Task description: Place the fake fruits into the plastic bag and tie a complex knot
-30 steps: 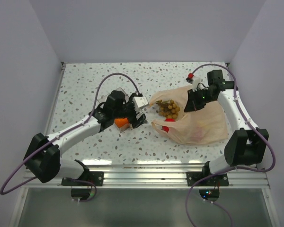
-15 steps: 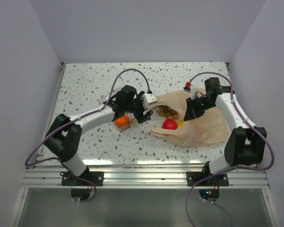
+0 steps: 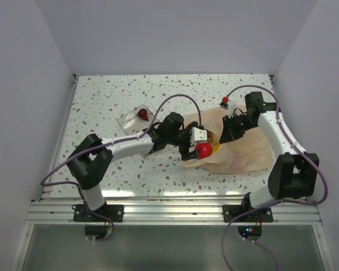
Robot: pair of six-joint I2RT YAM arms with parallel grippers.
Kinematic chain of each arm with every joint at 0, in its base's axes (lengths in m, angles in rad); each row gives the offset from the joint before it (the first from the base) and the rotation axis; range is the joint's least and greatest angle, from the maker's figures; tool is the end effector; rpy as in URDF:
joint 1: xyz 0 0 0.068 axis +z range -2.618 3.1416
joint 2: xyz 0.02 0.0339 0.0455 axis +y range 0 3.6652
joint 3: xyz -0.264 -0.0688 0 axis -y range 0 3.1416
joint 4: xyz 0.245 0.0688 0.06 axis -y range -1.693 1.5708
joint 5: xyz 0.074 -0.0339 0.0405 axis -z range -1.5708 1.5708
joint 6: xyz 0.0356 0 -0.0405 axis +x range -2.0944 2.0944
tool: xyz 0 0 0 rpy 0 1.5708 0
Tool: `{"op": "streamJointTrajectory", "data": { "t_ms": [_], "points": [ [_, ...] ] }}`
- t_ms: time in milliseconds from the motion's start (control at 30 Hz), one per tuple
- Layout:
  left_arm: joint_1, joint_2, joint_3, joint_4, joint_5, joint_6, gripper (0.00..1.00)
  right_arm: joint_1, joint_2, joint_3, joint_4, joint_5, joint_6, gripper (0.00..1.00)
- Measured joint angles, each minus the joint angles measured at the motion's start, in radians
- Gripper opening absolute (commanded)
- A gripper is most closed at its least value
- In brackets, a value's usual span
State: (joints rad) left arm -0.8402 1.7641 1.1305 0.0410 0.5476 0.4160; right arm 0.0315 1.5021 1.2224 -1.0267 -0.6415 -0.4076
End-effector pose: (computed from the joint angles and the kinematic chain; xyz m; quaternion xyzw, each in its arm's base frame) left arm 0.2466 -0.3030 0.2176 0.6022 0.6130 -0.3286 0.3919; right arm 0.2799 0.0301 0.2679 -0.2454 0.9091 0.2836 0.1813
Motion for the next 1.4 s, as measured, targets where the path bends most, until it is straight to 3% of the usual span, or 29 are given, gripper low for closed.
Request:
{"op": "streamJointTrajectory", "data": {
  "t_ms": [167,367,600,700,933,1167,1400],
  "points": [
    [-0.026,0.065,0.018,0.043,-0.004,0.012,0.93,0.000,0.000,0.053,0.002,-0.001,0.015,0.00],
    [-0.039,0.153,0.053,0.047,-0.026,0.036,0.84,0.000,0.000,0.080,0.001,-0.003,0.026,0.00],
    [-0.039,0.180,0.073,0.058,-0.024,0.043,0.47,0.000,0.000,0.080,-0.005,0.000,0.026,0.00],
    [-0.039,0.173,0.072,0.074,-0.017,0.020,0.42,0.000,0.000,0.083,-0.006,-0.001,0.026,0.00],
    [-0.038,0.088,0.072,0.173,-0.041,-0.072,0.39,0.000,0.000,0.134,-0.010,-0.024,0.031,0.00],
    [-0.038,0.099,0.088,0.327,-0.174,-0.141,0.33,0.000,0.000,0.146,-0.010,-0.057,0.034,0.00],
    [-0.037,0.187,0.097,0.523,-0.346,-0.175,0.42,0.000,0.000,0.166,-0.009,-0.058,0.037,0.00]
  ]
}}
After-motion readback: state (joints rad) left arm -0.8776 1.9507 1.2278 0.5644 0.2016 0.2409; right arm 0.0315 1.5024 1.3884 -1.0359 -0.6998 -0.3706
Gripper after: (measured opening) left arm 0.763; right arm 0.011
